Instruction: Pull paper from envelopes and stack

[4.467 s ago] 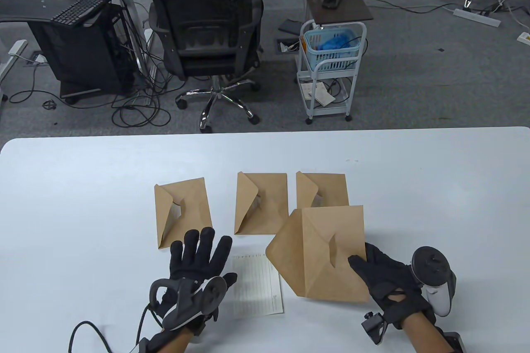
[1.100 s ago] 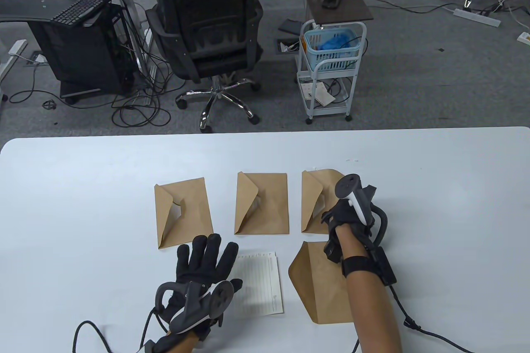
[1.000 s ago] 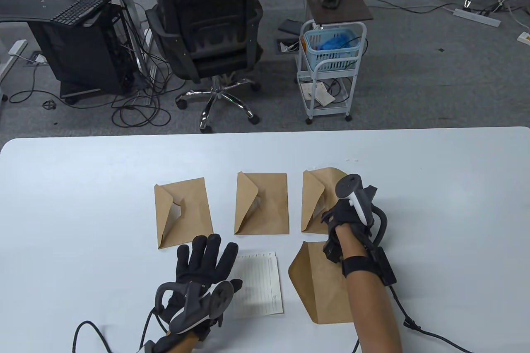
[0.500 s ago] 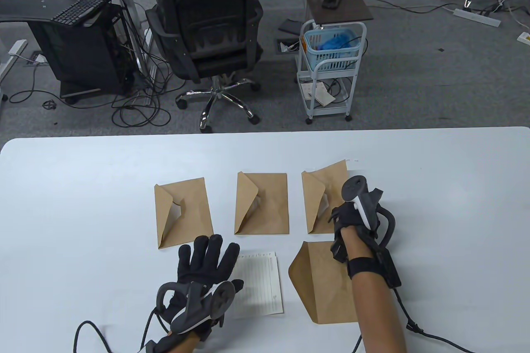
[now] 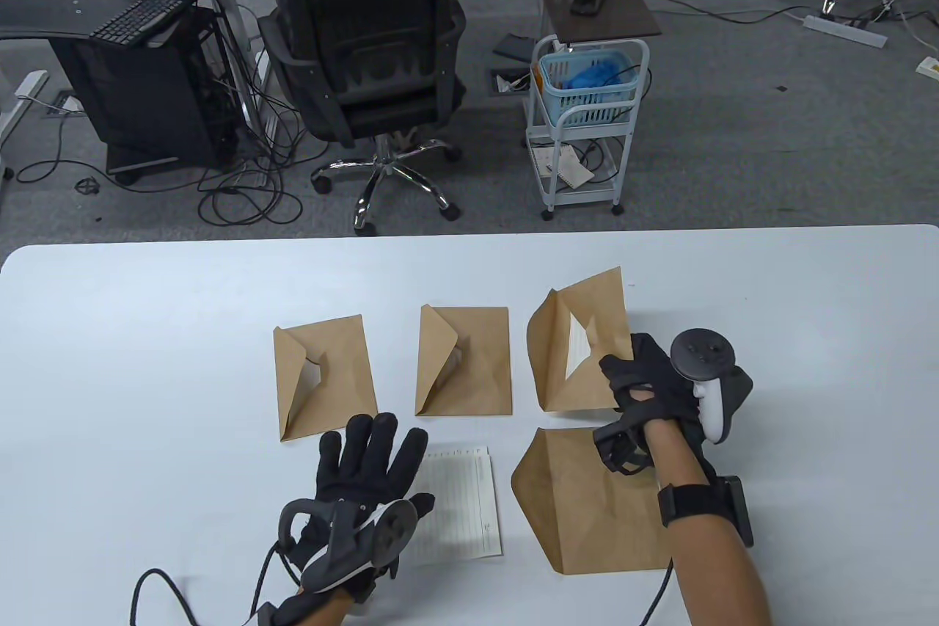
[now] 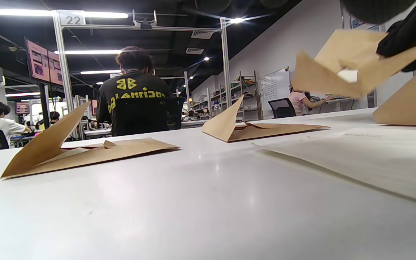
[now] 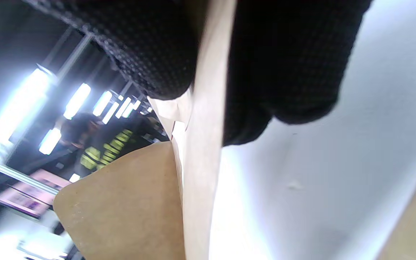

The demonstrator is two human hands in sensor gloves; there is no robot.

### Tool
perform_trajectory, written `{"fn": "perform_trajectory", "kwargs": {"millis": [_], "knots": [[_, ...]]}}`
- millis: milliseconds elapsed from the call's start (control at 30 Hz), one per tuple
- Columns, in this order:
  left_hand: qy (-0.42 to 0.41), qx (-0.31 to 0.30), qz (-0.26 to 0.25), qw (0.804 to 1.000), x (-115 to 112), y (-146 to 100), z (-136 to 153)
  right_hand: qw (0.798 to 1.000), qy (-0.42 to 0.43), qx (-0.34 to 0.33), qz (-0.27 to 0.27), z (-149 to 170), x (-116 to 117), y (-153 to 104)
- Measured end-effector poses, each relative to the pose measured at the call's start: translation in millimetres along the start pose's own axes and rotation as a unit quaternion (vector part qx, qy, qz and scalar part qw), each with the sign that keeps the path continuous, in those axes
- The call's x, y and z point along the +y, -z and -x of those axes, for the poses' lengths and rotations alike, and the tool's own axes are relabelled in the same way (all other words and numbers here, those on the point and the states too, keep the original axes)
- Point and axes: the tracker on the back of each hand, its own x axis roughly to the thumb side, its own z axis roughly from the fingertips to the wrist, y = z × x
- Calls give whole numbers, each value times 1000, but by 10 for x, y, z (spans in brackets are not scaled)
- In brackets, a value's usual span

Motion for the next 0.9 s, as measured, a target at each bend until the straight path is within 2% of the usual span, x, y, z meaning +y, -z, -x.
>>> {"fn": "perform_trajectory", "kwargs": {"millis": [67,333,433,667,800,900], "knots": [[-7,-4,-2,1000,12,4,-20,999,32,-15,-19,7,-60,-144],[-22,-26,-6,999,123,58,-121,992,56,-69,-86,24,-109,-608],[-24,-36,-9,999,235,100,-156,988,40,-93,-115,29,-65,-768],[-42,-51,-43,997,483,197,-301,979,13,-149,-137,42,121,-1065],[-54,-84,-52,994,461,189,-527,974,-22,-178,-139,56,234,-1155],[-26,-114,-62,991,379,162,-664,971,-21,-187,-147,66,280,-1193]]}}
